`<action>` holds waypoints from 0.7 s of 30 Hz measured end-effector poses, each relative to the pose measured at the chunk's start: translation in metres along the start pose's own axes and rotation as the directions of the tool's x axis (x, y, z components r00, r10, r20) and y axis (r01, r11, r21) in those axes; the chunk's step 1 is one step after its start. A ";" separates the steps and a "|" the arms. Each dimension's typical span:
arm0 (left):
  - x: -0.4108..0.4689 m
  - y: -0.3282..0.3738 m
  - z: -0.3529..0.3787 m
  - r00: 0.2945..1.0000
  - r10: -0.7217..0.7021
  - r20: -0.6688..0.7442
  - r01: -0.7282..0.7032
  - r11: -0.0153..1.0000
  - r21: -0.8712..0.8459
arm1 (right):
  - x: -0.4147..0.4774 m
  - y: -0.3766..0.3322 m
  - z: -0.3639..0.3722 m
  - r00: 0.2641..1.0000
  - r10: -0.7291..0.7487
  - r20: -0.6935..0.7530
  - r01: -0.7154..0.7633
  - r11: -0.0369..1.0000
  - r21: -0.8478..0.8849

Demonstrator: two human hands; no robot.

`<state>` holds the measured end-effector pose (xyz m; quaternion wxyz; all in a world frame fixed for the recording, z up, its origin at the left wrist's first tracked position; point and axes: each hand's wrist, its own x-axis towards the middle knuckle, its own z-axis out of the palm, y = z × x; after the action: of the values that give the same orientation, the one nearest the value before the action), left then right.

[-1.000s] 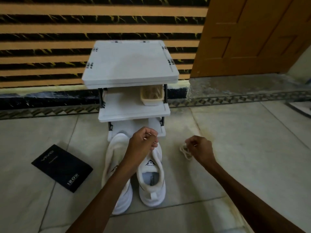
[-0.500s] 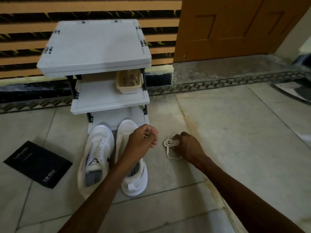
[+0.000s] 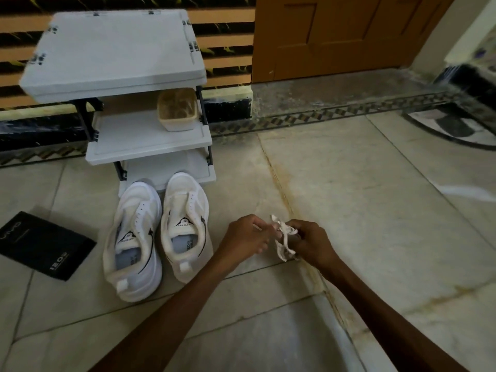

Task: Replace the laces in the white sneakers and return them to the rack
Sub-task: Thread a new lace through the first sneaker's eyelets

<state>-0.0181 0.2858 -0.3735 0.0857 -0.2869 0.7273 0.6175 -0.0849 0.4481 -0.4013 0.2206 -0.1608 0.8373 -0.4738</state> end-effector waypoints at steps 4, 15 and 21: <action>-0.006 0.011 0.002 0.996 -0.087 0.034 0.089 0.992 -0.089 | -0.002 -0.003 0.003 0.964 -0.225 -0.138 0.188 0.952 -0.240; -0.004 0.012 -0.022 0.993 0.082 -0.090 -0.111 0.910 -0.398 | -0.004 -0.003 0.004 0.965 -0.066 -0.255 0.006 0.974 -0.227; -0.009 0.021 -0.036 0.985 0.170 -0.029 -0.163 0.864 -0.476 | 0.010 0.002 -0.009 0.956 0.203 -0.212 -0.258 0.926 -0.275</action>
<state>-0.0136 0.2558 -0.3438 -0.0361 -0.2311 0.5745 0.7844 -0.0983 0.4512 -0.4006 0.1717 -0.0492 0.9289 -0.3245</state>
